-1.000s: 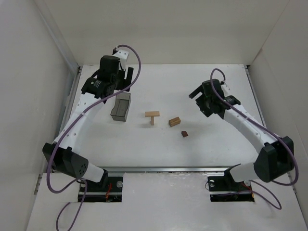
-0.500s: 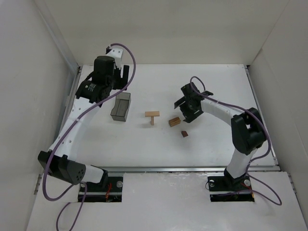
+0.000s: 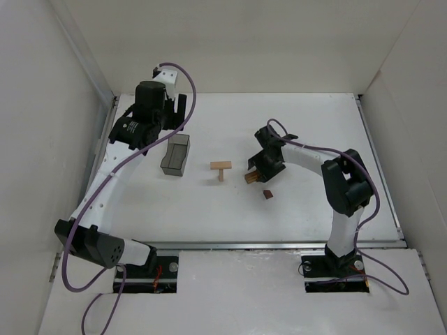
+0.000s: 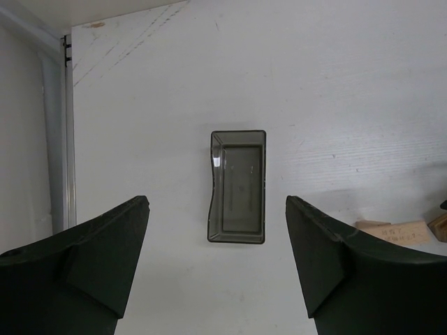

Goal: Build the wood block tower

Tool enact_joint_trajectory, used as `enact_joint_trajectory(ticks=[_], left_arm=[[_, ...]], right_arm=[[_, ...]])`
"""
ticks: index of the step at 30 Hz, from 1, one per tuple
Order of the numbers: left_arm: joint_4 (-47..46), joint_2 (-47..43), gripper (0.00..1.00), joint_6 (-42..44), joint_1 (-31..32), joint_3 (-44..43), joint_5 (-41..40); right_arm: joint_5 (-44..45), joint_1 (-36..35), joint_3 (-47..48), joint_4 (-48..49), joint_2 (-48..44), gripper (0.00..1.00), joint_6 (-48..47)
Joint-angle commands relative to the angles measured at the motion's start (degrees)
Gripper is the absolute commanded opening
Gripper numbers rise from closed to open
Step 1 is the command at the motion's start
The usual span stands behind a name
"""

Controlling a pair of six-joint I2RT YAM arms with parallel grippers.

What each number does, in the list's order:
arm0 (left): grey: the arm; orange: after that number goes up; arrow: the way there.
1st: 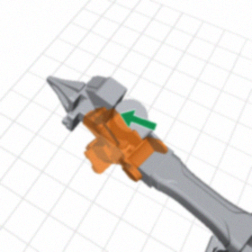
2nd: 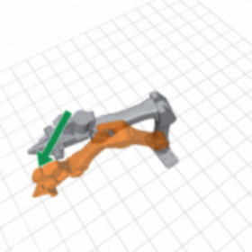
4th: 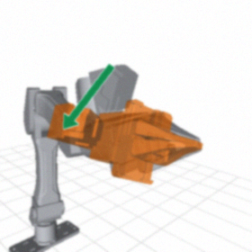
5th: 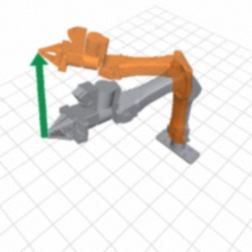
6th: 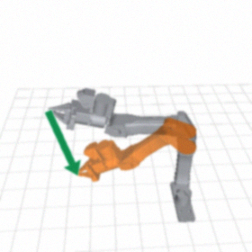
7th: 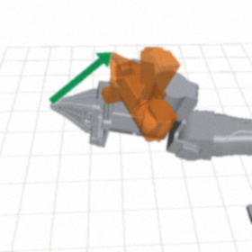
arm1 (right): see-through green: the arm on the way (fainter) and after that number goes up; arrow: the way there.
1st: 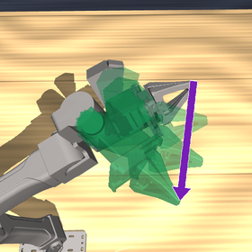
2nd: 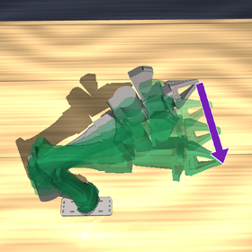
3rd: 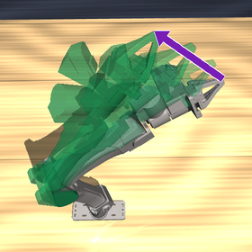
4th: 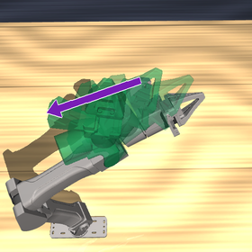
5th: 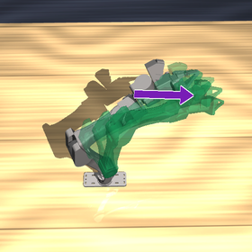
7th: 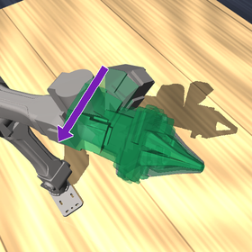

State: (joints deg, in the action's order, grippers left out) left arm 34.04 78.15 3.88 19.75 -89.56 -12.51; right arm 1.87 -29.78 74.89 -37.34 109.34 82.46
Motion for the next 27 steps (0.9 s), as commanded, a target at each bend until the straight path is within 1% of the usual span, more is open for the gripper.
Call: enact_joint_trajectory(ticks=[1,3,4,6,7,8,10,11,12,14,15,16,17,18,19,20,21,22,23,24,25,26,27], left_arm=[[-1.61,-2.30,0.77,-0.72,-0.32,-1.06,-0.58],[-1.61,-2.30,0.77,-0.72,-0.32,-1.06,-0.58],[-1.61,-2.30,0.77,-0.72,-0.32,-1.06,-0.58],[-1.61,-1.78,0.77,-0.72,-0.32,-1.06,-0.58],[-1.61,-1.77,0.77,-0.72,-0.32,-1.06,-0.58],[-1.61,-1.77,0.77,-0.72,-0.32,-1.06,-0.06],[-1.61,-1.77,0.75,-0.19,-0.32,-1.06,-0.06],[-1.61,-1.77,0.75,0.68,-0.32,-1.06,0.73],[-1.61,-1.77,0.75,0.69,-0.32,-1.06,1.26],[-1.09,-1.77,0.74,2.09,-0.32,-1.58,2.57],[-1.08,-1.25,0.74,4.53,-0.32,-2.54,5.97],[-0.47,-1.25,0.70,6.21,-0.32,-3.07,7.92],[0.32,-1.25,0.70,7.97,-0.32,-4.38,9.86],[0.32,-1.25,0.70,9.73,0.20,-5.01,11.62],[0.32,-1.25,0.70,13.75,0.20,-5.53,14.59],[0.85,-1.25,0.70,16.31,0.20,-6.06,16.45],[1.46,-1.25,0.70,19.12,0.20,-6.85,18.82],[1.47,-1.25,0.70,22.19,0.73,-6.86,24.58],[3.29,-1.25,0.70,28.14,0.73,-7.47,27.86],[3.92,-1.25,0.70,30.81,0.73,-7.47,31.03],[4.54,-1.77,0.70,33.19,0.73,-8.08,34.19],[5.32,-1.77,0.70,35.39,0.73,-8.09,41.01],[7.33,-1.77,0.70,40.11,0.73,-8.61,44.47]], right_arm=[[-0.37,-0.63,1.84,-1.76,-0.18,0.58,1.48],[0.15,-0.63,1.84,-1.77,-0.18,0.47,1.48],[0.85,-0.63,1.84,-1.77,-0.18,0.39,0.87],[2.17,-0.63,1.84,-1.16,-1.31,0.29,-0.45],[2.70,-0.63,1.14,-0.37,-1.84,0.24,-1.15],[3.83,-0.63,1.13,0.51,-2.46,0.12,-2.81],[5.07,-0.63,0.52,4.54,-3.86,0.03,-5.71],[5.60,-0.63,0.52,6.56,-5.18,0.00,-8.42],[6.82,-0.63,0.52,8.41,-5.71,0.00,-15.15],[6.83,-0.63,2.79,13.07,-6.59,0.00,-23.61],[7.35,-0.63,3.67,14.65,-8.07,0.00,-33.84],[7.36,-0.63,4.29,18.84,-9.22,0.00,-39.86],[6.58,-1.15,4.30,21.32,-10.62,0.00,-46.09],[6.57,-1.94,4.30,23.70,-14.38,0.00,-51.72],[4.05,-1.95,3.34,29.20,-16.51,0.00,-61.79],[1.58,-1.95,2.11,32.39,-18.70,0.00,-66.15],[-1.05,-1.95,-1.29,35.64,-20.81,0.00,-69.94],[-9.17,-1.95,-3.33,39.07,-25.01,0.00,-78.24],[-14.82,-1.95,-5.44,46.32,-27.05,0.00,-82.59],[-21.05,-1.95,-10.16,50.14,-28.99,0.00,-86.72],[-27.21,-1.95,-12.21,54.00,-32.23,0.00,-90.07],[-37.62,-1.95,-13.88,61.52,-33.39,0.00,-92.97],[-42.08,-1.34,-15.20,64.91,-34.10,0.00,-93.00]])
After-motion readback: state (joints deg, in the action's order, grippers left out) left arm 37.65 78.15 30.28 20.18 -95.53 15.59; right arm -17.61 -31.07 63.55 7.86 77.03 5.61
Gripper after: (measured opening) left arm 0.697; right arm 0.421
